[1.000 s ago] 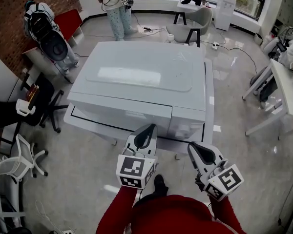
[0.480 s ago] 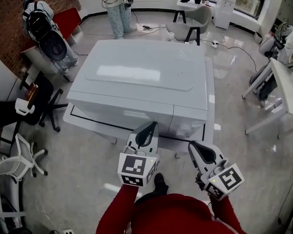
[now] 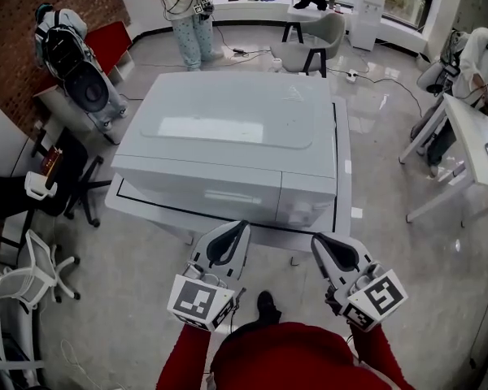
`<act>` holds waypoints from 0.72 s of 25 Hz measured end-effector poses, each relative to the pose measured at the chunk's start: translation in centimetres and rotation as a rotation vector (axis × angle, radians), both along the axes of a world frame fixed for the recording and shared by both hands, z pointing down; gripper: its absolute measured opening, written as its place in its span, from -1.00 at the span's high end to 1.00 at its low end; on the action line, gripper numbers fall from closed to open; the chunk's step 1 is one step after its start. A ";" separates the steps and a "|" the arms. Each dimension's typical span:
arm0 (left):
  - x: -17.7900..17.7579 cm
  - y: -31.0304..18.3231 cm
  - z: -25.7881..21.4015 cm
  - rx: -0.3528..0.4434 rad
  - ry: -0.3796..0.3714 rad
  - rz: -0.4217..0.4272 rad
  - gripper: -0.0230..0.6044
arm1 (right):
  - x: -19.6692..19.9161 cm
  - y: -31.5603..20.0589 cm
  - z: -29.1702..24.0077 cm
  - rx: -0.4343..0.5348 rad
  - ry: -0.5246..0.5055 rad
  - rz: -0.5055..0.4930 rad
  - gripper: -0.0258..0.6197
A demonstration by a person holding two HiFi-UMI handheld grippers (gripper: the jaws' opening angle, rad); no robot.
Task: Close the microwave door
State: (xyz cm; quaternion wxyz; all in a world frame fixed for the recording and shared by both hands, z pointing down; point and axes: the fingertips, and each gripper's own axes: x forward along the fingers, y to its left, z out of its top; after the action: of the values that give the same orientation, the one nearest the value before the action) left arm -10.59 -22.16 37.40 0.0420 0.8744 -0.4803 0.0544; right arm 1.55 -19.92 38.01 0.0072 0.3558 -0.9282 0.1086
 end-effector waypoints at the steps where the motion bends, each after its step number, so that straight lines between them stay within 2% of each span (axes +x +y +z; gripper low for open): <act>1: -0.3 0.6 -0.3 0.018 0.002 0.010 0.89 | -0.1 0.1 -0.2 0.005 -0.004 -0.005 0.87; 3: -0.9 1.8 -0.6 0.039 0.012 0.017 0.89 | -0.2 0.5 -0.5 0.008 -0.015 -0.014 0.87; 13: -2.3 5.6 0.3 0.020 0.013 -0.048 0.89 | -1.4 1.9 -1.0 0.043 -0.009 -0.074 0.87; 16: -2.0 5.8 0.0 0.018 0.050 -0.071 0.89 | -1.6 2.2 -0.9 0.047 -0.005 -0.082 0.88; 18: -2.1 6.1 0.3 0.006 0.048 -0.080 0.89 | -1.7 2.3 -0.9 0.052 -0.003 -0.087 0.88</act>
State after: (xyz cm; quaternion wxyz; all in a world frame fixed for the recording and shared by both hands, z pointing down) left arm -12.67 -16.11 37.73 0.0532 0.8558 -0.5137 0.0304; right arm -0.15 -17.61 37.07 0.0014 0.3151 -0.9453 0.0843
